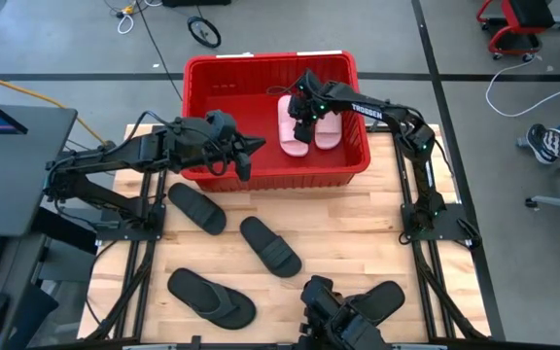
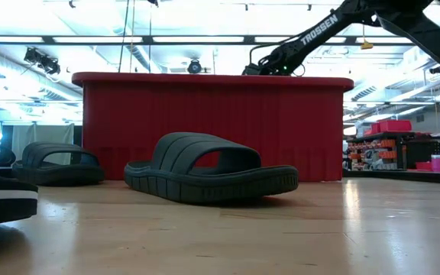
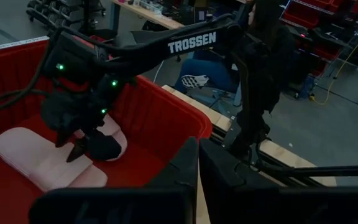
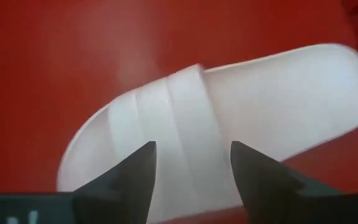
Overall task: Pick and place slides into bin
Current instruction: Adjust the pink slide in the red bin, then put the right black slide into the red bin
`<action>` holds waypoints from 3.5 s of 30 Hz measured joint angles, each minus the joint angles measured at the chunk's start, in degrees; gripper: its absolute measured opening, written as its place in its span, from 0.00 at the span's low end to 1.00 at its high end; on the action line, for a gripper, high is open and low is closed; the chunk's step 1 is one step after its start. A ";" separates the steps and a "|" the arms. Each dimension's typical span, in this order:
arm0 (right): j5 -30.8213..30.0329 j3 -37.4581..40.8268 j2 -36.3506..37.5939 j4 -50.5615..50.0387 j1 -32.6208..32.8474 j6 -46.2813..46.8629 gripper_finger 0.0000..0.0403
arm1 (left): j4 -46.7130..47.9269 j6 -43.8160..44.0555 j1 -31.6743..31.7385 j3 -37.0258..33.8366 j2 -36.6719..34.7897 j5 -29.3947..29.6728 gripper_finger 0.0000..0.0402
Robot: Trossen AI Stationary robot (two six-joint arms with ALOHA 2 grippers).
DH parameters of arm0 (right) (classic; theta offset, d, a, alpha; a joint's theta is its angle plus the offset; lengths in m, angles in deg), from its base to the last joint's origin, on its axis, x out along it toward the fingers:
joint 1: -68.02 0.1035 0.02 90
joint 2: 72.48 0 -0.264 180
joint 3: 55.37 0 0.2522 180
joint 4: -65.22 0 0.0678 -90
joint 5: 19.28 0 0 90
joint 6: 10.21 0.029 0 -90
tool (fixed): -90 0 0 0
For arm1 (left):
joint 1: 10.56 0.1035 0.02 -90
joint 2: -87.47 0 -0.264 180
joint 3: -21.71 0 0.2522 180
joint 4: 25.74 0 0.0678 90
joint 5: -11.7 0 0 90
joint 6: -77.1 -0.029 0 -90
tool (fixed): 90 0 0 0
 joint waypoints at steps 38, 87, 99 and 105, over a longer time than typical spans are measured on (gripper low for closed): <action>8.20 0.20 -3.47 0.29 -1.88 2.26 0.05 | 1.26 0.00 0.02 0.00 0.00 0.00 0.04; 4.38 0.16 3.89 -2.37 -5.24 -2.80 0.38 | 1.30 0.00 0.02 0.00 0.00 0.00 0.08; 29.39 0.16 10.77 -11.11 9.57 4.02 0.38 | 2.59 -3.89 -0.28 -0.02 0.00 -9.79 0.08; 16.19 0.16 20.62 -12.76 18.71 3.98 0.37 | 3.50 0.90 -2.73 -0.02 -0.01 -10.83 0.09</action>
